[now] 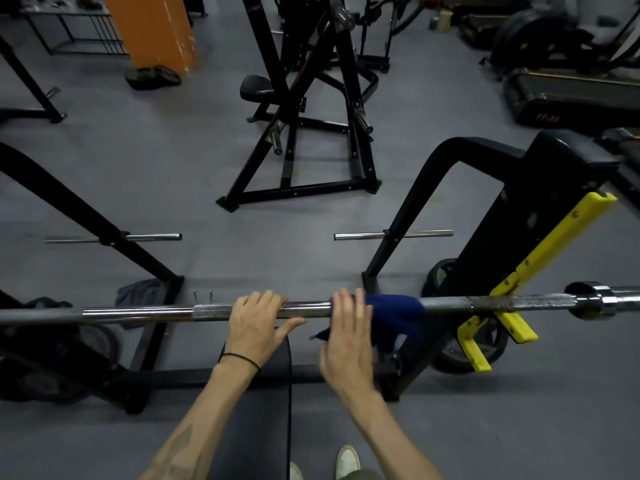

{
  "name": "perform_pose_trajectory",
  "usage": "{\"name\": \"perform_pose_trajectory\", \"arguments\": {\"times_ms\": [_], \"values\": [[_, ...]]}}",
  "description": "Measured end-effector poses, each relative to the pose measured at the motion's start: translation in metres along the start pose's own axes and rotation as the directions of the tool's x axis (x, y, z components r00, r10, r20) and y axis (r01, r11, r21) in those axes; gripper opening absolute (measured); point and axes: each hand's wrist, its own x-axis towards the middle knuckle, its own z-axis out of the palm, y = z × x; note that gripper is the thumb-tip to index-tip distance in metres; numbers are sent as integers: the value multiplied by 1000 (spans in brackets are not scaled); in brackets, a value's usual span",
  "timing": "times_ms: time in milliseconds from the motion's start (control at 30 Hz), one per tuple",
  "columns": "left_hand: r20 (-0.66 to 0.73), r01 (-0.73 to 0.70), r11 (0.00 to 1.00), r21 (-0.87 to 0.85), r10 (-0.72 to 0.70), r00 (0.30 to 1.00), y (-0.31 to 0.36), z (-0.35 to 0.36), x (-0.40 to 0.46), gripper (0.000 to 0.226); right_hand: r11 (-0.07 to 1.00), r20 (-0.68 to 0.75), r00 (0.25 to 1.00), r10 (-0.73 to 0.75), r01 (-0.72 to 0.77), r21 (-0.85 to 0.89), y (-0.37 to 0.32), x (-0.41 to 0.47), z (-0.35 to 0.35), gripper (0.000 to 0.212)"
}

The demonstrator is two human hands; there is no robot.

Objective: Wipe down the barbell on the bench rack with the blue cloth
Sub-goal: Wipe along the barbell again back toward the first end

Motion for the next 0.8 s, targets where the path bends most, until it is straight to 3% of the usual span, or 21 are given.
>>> {"name": "perform_pose_trajectory", "arguments": {"times_ms": [67,100,200,333,400,500,600,700,767,800], "values": [[-4,-3,1000,-6,3,1000,-2,0,-1,56,981,27,981,-193,193,-29,21,2,-5,106],[-2,-2,1000,-9,2,1000,-2,0,-1,56,975,28,975,-219,220,-22,40,2,-9,106],[-4,6,1000,-7,-6,1000,0,0,-1,56,998,-35,998,-54,53,-15,82,0,-21,103],[-4,8,1000,9,-8,1000,2,-1,2,53,985,-85,981,173,-170,41,29,4,-5,100],[-4,12,1000,9,-12,1000,1,-2,0,52,998,-31,999,40,-39,48,0,4,0,103],[12,13,1000,1,-13,1000,0,-4,0,52,981,2,981,-195,195,25,25,4,-7,105],[8,11,1000,-8,-11,1000,0,-4,1,53,995,-58,993,-99,99,-2,69,0,-21,102],[20,13,1000,-7,-13,1000,-1,-3,3,54,995,-112,989,100,-100,1,41,0,-13,97],[31,13,1000,-16,-12,999,-1,-2,3,53,995,-101,990,99,-97,24,4,3,0,99],[34,13,1000,-20,-13,999,-1,-2,2,52,999,-77,997,21,-18,39,-10,4,3,100]]}}
